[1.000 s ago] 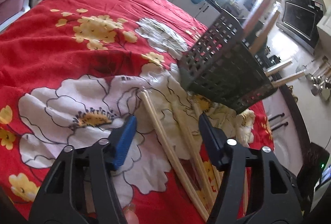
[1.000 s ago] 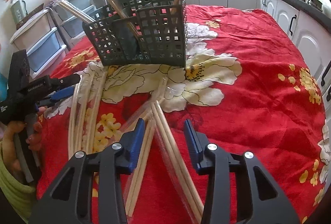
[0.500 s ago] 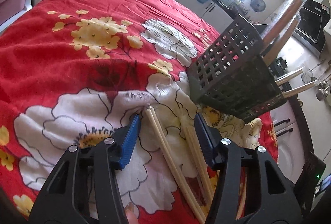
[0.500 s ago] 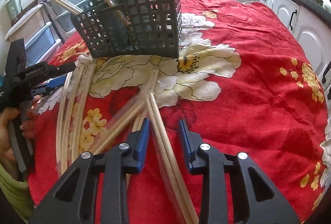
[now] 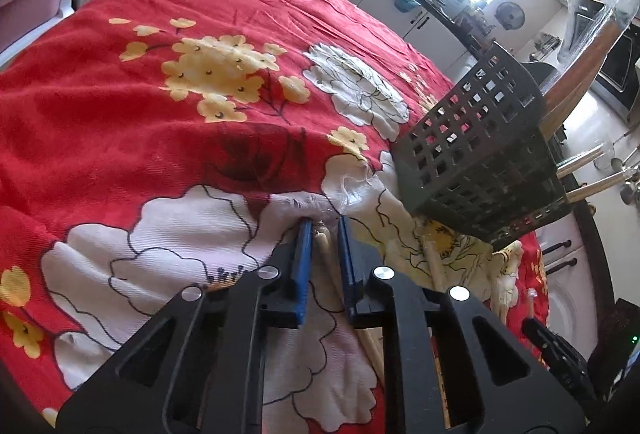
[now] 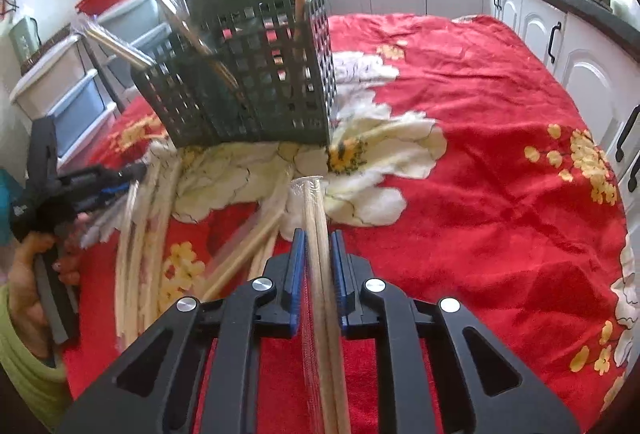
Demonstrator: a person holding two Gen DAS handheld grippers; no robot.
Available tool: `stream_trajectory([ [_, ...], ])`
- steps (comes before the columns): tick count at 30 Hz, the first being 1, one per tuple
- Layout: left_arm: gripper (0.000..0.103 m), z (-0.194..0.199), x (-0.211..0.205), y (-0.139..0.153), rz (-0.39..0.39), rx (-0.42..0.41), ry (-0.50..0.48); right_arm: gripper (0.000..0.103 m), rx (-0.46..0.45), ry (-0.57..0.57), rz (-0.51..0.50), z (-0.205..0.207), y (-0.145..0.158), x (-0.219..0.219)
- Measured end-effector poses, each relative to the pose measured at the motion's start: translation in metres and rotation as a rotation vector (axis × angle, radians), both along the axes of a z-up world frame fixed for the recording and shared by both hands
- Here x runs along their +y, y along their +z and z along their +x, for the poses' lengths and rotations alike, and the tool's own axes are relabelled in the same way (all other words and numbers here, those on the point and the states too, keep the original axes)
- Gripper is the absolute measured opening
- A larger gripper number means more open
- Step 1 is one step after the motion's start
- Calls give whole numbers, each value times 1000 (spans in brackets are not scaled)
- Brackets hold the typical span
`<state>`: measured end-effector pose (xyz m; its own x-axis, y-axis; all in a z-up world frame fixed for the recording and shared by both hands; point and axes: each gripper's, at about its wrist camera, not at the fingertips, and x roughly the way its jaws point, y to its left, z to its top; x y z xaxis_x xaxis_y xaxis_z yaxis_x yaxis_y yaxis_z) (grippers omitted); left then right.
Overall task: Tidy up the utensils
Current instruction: 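Close the left tool on a wrapped chopstick while the right tool grasps another, then lift both held chopsticks upright and carry them above the mesh basket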
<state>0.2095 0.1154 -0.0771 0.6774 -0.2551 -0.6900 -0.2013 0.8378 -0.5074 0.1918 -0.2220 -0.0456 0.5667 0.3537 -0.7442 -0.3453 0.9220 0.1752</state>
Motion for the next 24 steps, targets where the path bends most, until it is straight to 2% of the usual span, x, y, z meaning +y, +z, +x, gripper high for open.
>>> stream_trajectory([
  [6,7,-4,4,0,-29,-13,-10,13,-66,8,35,-8,18,1],
  [10,6,-16,5,9,-57,-51,-16,12,-106,-1,60,-13,32,-1],
  [24,3,-67,-16,105,-27,-343,-66,10,-245,-24,152,-28,80,-10],
])
